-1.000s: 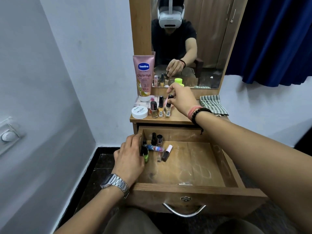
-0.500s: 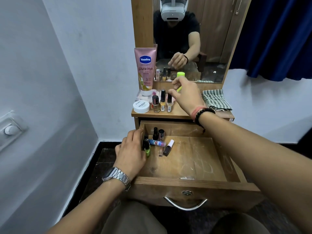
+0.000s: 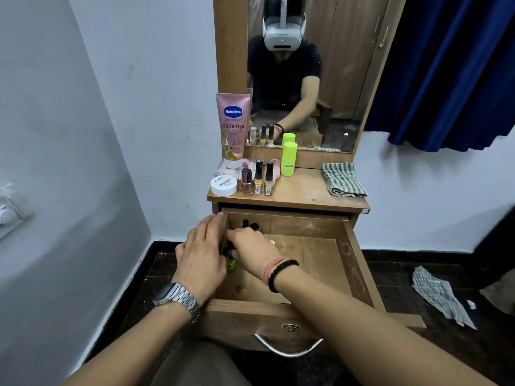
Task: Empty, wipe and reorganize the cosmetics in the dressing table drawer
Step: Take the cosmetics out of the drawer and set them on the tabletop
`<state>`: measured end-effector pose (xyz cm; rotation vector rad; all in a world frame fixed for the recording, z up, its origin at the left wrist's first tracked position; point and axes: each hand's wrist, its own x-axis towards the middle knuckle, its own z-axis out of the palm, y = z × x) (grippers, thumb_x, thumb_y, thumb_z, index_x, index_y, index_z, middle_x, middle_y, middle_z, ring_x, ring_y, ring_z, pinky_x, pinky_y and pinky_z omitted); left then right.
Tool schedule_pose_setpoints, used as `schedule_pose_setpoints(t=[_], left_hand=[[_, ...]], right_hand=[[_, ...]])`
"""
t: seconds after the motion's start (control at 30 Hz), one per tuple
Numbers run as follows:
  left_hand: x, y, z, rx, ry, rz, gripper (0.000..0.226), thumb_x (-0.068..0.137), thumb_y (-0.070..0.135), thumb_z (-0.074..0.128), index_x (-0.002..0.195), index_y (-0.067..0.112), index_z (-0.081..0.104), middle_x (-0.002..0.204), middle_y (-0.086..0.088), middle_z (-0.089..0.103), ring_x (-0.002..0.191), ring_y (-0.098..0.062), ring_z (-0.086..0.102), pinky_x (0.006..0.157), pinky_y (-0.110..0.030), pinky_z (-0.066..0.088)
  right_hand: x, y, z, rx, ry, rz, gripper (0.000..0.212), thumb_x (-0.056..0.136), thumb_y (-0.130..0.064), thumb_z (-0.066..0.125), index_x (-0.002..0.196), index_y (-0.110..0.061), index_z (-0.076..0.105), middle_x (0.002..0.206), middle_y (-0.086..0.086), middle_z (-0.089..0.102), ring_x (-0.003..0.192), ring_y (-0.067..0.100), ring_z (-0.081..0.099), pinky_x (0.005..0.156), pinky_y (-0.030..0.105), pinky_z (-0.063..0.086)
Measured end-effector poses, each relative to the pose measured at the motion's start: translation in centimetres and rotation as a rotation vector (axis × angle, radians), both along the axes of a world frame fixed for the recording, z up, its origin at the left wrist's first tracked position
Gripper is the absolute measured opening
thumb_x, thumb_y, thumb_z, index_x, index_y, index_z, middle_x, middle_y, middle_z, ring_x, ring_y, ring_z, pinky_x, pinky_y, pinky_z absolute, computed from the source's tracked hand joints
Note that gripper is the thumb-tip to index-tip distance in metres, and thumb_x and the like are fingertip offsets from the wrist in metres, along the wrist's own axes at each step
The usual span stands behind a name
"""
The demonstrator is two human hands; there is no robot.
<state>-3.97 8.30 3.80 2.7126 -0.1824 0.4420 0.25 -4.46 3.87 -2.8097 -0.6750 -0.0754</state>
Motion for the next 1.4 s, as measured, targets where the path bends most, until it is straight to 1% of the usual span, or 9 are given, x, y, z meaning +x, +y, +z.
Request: schedule_pose_setpoints(t=[0.1, 0.2, 0.4, 0.57, 0.67, 0.93, 1.23, 1.33, 1.4], left_hand=[[-0.1, 0.0, 0.1, 0.027, -0.034, 0.0, 0.091, 0.073, 0.012, 0.054, 0.149, 0.026, 0.005, 0.157, 0.005, 0.007, 0.141, -0.014, 0.012, 0.101, -0.044, 0.03], [-0.1, -0.1, 0.2, 0.041, -0.043, -0.015, 0.094, 0.075, 0.013, 0.054, 0.149, 0.028, 0.0, 0.158, 0.006, -0.004, 0.144, -0.014, 0.005, 0.104, -0.045, 0.026], [-0.2, -0.1, 0.3, 0.073, -0.036, -0.022, 0.092, 0.081, 0.016, 0.052, 0.149, 0.029, -0.008, 0.157, 0.008, -0.015, 0.145, -0.011, -0.003, 0.107, -0.043, 0.021], [-0.3, -0.3, 0.4, 0.054, -0.028, -0.039, 0.09, 0.083, 0.015, 0.05, 0.149, 0.03, -0.01, 0.155, 0.01, -0.019, 0.144, -0.009, -0.007, 0.109, -0.041, 0.018], [-0.3, -0.1, 0.3, 0.048, -0.028, -0.04, 0.089, 0.083, 0.015, 0.048, 0.148, 0.031, -0.011, 0.155, 0.011, -0.019, 0.144, -0.008, -0.007, 0.11, -0.04, 0.017], [0.1, -0.1, -0.2, 0.037, -0.03, -0.047, 0.09, 0.083, 0.015, 0.048, 0.148, 0.032, -0.012, 0.155, 0.011, -0.019, 0.144, -0.008, -0.006, 0.108, -0.041, 0.017], [0.3, 0.1, -0.5, 0.031, -0.025, -0.063, 0.089, 0.083, 0.017, 0.049, 0.148, 0.032, -0.01, 0.156, 0.01, -0.017, 0.144, -0.009, -0.003, 0.108, -0.041, 0.017], [0.2, 0.1, -0.4, 0.036, -0.023, -0.056, 0.088, 0.084, 0.017, 0.05, 0.148, 0.031, -0.009, 0.156, 0.009, -0.015, 0.144, -0.009, -0.002, 0.108, -0.041, 0.018], [0.2, 0.1, -0.4, 0.037, -0.025, -0.052, 0.09, 0.082, 0.015, 0.051, 0.149, 0.03, -0.008, 0.157, 0.009, -0.015, 0.144, -0.01, -0.001, 0.107, -0.041, 0.018]], right_hand=[[-0.2, -0.8, -0.2, 0.075, 0.04, 0.002, 0.013, 0.086, -0.006, 0.056, 0.098, -0.01, 0.059, 0.104, 0.012, 0.065, 0.098, 0.036, 0.062, 0.079, 0.04, 0.052], [-0.6, -2.7, 1.0, 0.193, 0.031, -0.051, 0.015, 0.084, -0.012, 0.061, 0.097, -0.02, 0.063, 0.101, 0.005, 0.068, 0.095, 0.028, 0.064, 0.083, 0.037, 0.053], [0.4, -8.3, 7.1, 0.53, -0.056, -0.198, 0.028, 0.078, -0.004, 0.071, 0.098, -0.021, 0.06, 0.088, -0.01, 0.057, 0.074, 0.003, 0.057, 0.072, 0.02, 0.052], [4.3, -11.0, 10.2, 0.59, -0.178, -0.37, 0.035, 0.074, -0.004, 0.073, 0.102, -0.019, 0.059, 0.092, 0.003, 0.065, 0.084, 0.018, 0.064, 0.077, 0.035, 0.055], [6.6, -11.3, 10.1, 0.574, -0.206, -0.41, 0.036, 0.074, -0.004, 0.073, 0.104, -0.017, 0.059, 0.092, 0.004, 0.065, 0.085, 0.018, 0.063, 0.079, 0.038, 0.055], [9.5, -9.5, 8.8, 0.495, -0.203, -0.414, 0.032, 0.075, -0.006, 0.072, 0.1, -0.019, 0.056, 0.076, -0.004, 0.059, 0.081, 0.019, 0.061, 0.077, 0.034, 0.051], [9.5, -8.9, 8.5, 0.522, -0.205, -0.4, 0.032, 0.079, -0.008, 0.072, 0.106, -0.015, 0.057, 0.081, -0.002, 0.06, 0.08, 0.015, 0.058, 0.079, 0.032, 0.051], [9.0, -9.2, 8.7, 0.598, -0.22, -0.385, 0.031, 0.084, -0.023, 0.072, 0.109, -0.016, 0.056, 0.086, -0.003, 0.061, 0.08, 0.011, 0.057, 0.074, 0.026, 0.049], [7.6, -9.3, 8.7, 0.725, -0.351, -0.392, 0.019, 0.088, -0.034, 0.064, 0.098, -0.019, 0.059, 0.078, -0.009, 0.058, 0.071, 0.003, 0.054, 0.065, 0.021, 0.045]])
